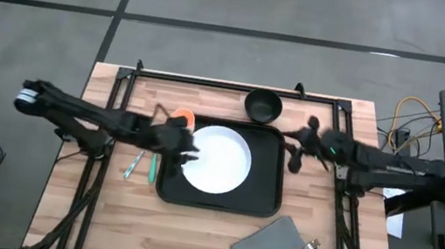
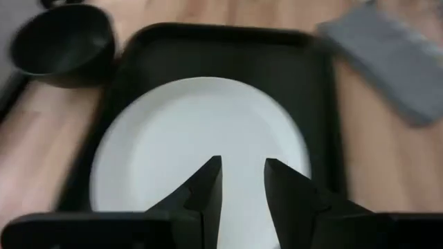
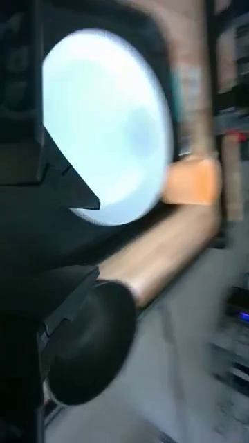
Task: Set up tray
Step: Put the black bowl on top of the white plate
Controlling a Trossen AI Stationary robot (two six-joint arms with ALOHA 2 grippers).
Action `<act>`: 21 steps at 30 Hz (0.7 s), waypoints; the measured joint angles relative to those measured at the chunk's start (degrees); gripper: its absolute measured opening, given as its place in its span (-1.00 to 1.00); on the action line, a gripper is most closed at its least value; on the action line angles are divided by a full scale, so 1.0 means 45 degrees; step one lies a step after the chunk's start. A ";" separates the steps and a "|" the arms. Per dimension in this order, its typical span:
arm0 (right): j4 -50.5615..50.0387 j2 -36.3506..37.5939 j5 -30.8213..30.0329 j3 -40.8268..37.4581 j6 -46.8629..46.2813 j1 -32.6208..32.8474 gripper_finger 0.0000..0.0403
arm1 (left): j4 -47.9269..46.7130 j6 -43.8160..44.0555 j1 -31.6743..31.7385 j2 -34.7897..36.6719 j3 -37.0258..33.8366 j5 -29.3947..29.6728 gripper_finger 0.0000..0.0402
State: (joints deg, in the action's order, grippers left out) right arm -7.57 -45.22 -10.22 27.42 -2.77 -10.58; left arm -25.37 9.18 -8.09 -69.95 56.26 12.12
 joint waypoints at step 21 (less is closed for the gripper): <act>-0.5207 -1.2827 0.4608 0.9950 0.3230 -0.4339 -0.31 | 0.0721 0.1611 -0.1873 0.3033 -0.3102 -0.0278 -0.56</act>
State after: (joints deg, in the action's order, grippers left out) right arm -31.00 -102.94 10.51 72.20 11.76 -30.11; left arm -22.12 16.43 -16.51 -56.30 42.30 10.86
